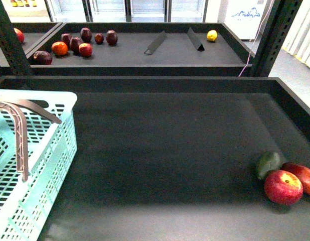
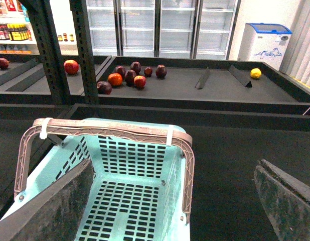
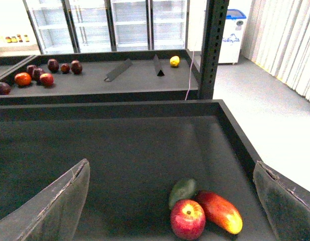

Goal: Pick apple with right arm and hold basket with left

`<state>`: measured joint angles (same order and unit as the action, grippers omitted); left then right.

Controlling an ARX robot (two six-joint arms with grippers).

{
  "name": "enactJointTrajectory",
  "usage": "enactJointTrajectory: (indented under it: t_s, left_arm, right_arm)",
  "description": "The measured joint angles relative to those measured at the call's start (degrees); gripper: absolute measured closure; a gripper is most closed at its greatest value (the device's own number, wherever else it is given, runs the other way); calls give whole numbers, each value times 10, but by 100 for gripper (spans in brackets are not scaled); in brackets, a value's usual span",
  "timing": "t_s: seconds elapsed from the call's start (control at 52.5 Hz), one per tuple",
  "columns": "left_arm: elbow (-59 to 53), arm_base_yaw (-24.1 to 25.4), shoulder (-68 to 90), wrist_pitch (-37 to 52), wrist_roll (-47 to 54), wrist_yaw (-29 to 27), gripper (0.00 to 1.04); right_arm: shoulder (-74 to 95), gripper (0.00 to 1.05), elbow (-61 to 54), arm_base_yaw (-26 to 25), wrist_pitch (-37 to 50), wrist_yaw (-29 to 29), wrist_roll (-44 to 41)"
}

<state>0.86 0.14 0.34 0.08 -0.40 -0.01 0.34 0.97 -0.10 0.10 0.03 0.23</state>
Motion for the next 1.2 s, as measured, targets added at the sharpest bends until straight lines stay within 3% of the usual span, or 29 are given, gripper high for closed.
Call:
enactJointTrajectory:
  t_s: [0.095,0.191,0.248,0.286,0.419,0.61,0.743,0.858,1.048,1.201]
  left_arm:
    - [1,-1,1,-1,-4,-4,7]
    - [88,-50,149,-208,-185,-204,7]
    - [106,-49,235,-255,-312,-260,7]
    - [106,-41,275,-251,-376,-264,7]
    - [106,-4,395,-130,-554,-214,7]
    - [144,-15,623,79,-669,-145,7]
    - [200,-26,745,172,-745,-100,7]
    - [259,-22,806,200,-783,-89,7]
    - [315,27,835,215,-802,-71,7]
    - [381,77,921,233,-770,-12,7]
  right_arm:
    - [0,9,0,0,0,0,0]
    - [0,9,0,0,0,1,0]
    - [-1,9,0,0,0,0,0]
    - [-1,9,0,0,0,1,0]
    - [-1,9,0,1,0,0,0]
    - [-1,9,0,1,0,0,0]
    - [-1,9,0,1,0,0,0]
    - [-1,9,0,1,0,0,0]
    - [-1,9,0,1,0,0,0]
    - [-1,9,0,1,0,0,0]
